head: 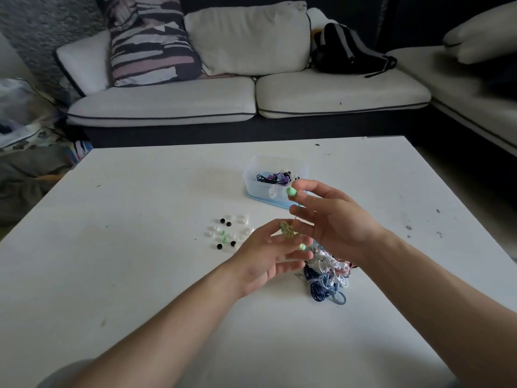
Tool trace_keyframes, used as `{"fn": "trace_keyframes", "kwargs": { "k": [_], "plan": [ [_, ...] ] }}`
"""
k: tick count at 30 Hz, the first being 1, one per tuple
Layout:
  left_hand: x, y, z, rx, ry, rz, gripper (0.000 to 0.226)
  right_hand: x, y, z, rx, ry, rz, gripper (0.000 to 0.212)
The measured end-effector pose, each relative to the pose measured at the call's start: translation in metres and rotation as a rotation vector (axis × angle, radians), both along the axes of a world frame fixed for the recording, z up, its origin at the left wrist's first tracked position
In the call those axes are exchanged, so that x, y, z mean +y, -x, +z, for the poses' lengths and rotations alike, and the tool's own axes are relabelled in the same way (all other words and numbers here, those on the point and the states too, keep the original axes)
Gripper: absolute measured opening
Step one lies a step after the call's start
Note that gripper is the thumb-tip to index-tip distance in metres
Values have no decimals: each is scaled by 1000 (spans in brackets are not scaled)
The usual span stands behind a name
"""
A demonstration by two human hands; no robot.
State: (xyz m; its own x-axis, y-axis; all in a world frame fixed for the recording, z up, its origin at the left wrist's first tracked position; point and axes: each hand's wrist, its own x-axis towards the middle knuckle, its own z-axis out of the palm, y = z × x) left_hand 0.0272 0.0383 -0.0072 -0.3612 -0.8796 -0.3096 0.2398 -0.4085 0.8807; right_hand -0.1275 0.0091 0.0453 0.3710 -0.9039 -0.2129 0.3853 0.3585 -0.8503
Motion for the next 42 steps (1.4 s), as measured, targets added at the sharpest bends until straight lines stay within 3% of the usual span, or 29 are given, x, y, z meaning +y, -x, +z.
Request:
{"fn": "trace_keyframes", "kwargs": {
  "k": [3, 6, 11, 15, 19, 24, 29, 31, 35, 39, 42],
  "plan": [
    [-10, -1, 4, -4, 9, 101, 16, -11, 1, 1, 51, 26, -65, 18],
    [-35, -9, 13, -152, 75, 206, 10, -36, 3, -2, 214, 77, -166, 26],
    [-122, -25, 19, -572, 246, 323, 10, -107, -11, -20, 420, 60, -312, 24],
    [-186, -34, 10, -948, 379, 344, 23, -162, -22, -35, 750, 189, -343, 29],
    [-226, -34, -6, -1134, 388, 253, 36, -197, -26, -46, 1060, 344, -261, 15],
    [-237, -36, -16, -1159, 375, 230, 52, -203, -26, -54, 1195, 428, -238, 24],
    [-190, -28, -8, -1077, 552, 311, 11, -167, 3, -51, 1084, 465, -243, 23],
    [-165, -18, -9, -1053, 609, 285, 8, -148, 21, -49, 1085, 465, -224, 22],
    [-122, 9, -24, -985, 580, 74, 7, -109, 53, -52, 1228, 398, 58, 19],
    [-97, 40, -41, -1005, 469, -97, 12, -82, 78, -61, 1627, 357, 350, 20],
    [-89, 56, -47, -982, 407, -138, 17, -72, 92, -69, 1574, 179, 386, 27]
  ]
}}
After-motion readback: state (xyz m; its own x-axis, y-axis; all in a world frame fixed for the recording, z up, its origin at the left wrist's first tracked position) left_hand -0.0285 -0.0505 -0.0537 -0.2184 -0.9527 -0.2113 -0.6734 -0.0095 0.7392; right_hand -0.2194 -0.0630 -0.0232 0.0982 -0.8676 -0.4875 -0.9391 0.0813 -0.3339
